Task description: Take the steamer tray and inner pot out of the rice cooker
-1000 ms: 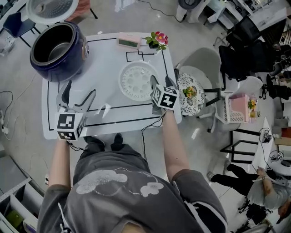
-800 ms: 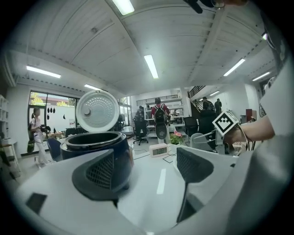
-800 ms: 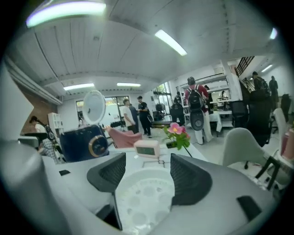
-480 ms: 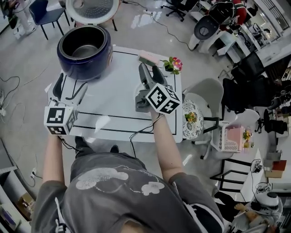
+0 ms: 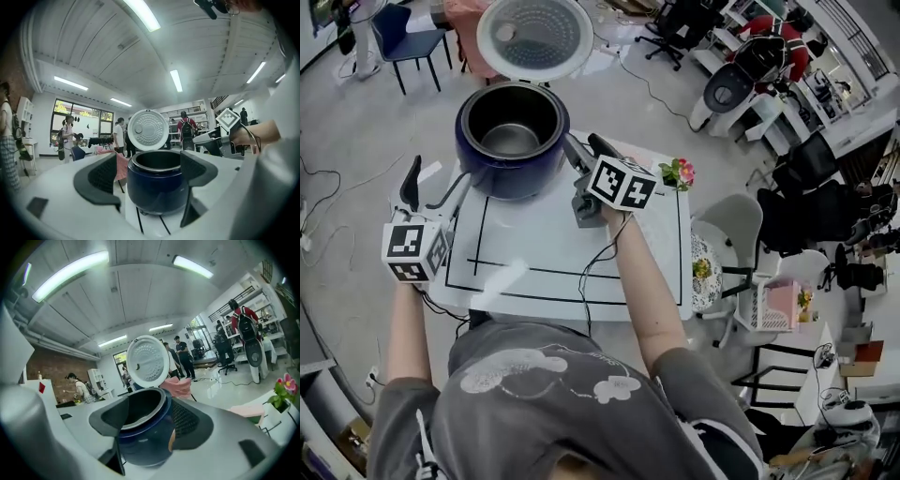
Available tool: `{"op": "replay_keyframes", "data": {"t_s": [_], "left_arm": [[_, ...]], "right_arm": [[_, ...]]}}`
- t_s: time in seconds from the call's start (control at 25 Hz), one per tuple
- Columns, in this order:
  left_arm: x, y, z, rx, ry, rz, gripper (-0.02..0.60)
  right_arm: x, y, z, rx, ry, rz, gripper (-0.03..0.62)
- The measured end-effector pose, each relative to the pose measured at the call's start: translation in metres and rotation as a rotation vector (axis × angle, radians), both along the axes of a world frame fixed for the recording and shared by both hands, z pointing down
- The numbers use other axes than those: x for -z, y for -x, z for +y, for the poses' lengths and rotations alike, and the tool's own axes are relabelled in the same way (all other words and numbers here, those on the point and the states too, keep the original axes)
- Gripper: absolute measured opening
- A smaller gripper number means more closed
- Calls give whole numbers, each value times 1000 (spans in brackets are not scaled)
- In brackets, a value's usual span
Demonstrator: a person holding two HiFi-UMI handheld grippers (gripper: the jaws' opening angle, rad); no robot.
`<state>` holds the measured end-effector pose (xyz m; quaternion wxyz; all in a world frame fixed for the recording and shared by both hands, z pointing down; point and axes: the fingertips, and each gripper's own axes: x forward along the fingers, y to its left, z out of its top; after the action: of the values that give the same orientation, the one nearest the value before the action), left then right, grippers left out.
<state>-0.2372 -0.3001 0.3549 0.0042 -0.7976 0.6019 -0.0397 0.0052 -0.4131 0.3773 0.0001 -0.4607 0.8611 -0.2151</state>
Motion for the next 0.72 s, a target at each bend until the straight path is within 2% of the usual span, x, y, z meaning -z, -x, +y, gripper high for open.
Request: {"op": "replay_keyframes", "data": {"t_s": [0.24,0.4,0.72], "left_arm": [[-8,49,-25,-56,12,20,428],[-15,82,-48,-98,33,35,428],[-56,98,-86,-225,109,66,428]], "right_arm": [[-14,40,-40,-6,35,108,299],[-19,50,-60,-59,60,165,298],[-45,56,-81,-107,153,322,298]]}}
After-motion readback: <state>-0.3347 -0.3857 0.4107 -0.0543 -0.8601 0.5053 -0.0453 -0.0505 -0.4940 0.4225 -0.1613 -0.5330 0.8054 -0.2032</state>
